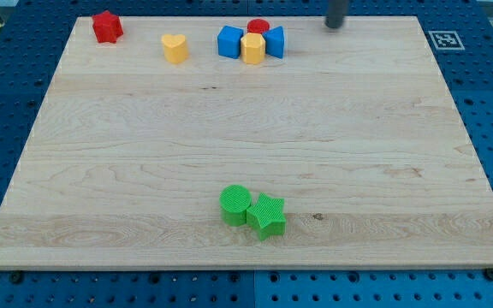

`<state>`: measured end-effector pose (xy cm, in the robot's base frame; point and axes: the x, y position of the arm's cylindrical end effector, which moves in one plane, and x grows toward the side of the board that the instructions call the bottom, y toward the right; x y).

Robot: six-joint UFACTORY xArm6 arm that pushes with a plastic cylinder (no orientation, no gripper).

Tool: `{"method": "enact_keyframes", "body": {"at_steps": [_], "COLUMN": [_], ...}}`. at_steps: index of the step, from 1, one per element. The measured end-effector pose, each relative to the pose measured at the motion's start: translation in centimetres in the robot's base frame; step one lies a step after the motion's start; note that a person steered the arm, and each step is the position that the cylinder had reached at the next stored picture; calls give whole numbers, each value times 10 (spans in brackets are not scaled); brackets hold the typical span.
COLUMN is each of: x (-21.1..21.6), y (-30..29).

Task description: Point your arm at the green circle

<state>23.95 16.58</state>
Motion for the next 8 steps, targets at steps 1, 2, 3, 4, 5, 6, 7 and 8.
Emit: {"method": "enact_keyframes", "body": {"at_steps": [1,2,3,4,5,6,7,8], "x": [102,171,190,204,244,306,357,359], "y": [1,-40,-129,-218,-289,-310,-269,-264]}}
